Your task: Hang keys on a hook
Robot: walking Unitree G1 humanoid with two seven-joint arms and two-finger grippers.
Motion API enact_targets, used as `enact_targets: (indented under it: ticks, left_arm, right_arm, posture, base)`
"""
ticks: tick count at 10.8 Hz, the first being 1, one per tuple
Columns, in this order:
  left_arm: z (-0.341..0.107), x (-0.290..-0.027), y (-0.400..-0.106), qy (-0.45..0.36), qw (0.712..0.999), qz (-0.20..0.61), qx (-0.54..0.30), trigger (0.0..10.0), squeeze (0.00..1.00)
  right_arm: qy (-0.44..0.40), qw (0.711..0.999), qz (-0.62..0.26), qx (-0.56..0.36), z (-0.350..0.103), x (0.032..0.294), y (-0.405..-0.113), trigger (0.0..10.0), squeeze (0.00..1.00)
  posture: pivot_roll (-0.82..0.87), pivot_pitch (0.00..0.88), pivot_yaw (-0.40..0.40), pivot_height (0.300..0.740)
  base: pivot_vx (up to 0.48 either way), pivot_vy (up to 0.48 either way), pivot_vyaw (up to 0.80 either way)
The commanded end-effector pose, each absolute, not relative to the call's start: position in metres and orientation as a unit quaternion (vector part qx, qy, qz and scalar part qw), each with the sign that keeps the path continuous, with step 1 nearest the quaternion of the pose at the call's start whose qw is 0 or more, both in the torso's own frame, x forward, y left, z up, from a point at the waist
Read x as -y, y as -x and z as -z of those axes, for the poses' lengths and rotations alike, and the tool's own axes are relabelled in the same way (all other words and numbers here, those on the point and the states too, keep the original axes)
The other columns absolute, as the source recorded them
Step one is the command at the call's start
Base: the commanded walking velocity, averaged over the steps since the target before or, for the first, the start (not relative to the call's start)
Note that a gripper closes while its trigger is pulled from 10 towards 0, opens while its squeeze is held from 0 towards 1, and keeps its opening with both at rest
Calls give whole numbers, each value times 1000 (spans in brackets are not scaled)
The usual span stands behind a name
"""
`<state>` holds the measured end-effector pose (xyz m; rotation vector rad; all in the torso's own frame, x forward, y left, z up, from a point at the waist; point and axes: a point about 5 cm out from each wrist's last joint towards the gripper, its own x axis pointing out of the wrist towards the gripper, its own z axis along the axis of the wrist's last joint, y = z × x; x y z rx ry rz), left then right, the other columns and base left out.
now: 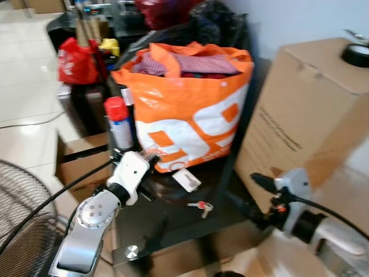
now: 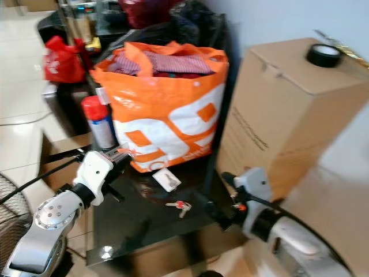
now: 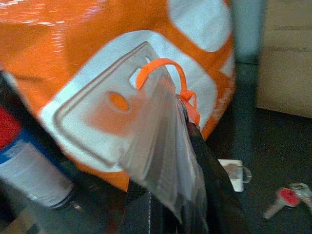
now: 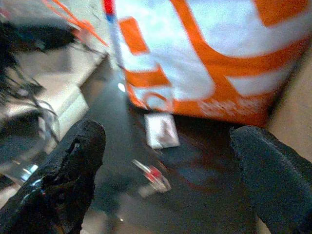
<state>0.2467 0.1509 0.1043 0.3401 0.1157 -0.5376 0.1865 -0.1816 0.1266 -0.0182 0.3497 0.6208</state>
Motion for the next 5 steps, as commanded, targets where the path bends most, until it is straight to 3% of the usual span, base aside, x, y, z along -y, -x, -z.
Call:
enact_targets:
  ticks: [1,3,5]
  left_arm:
    - [-107,-151,-243,-166,943,284,-59,10000,0]
    - [-104,-146,-236,-167,919,350,-75,10000,0]
    - [-104,-146,-238,-172,914,359,-76,10000,0]
  right_arm:
    - [24,943,-270,-191,-124,197,-189,10000,0]
    - [79,935,-233,-257,-114,225,-187,10000,0]
    - [119,931,-203,-279,-112,240,-191,10000,0]
  posture:
    - [-48,0,29,740]
    - [-49,0,30,740]
    - [-57,0,33,740]
  base:
    - [0,0,0]
    - [0,0,0]
    - [0,0,0]
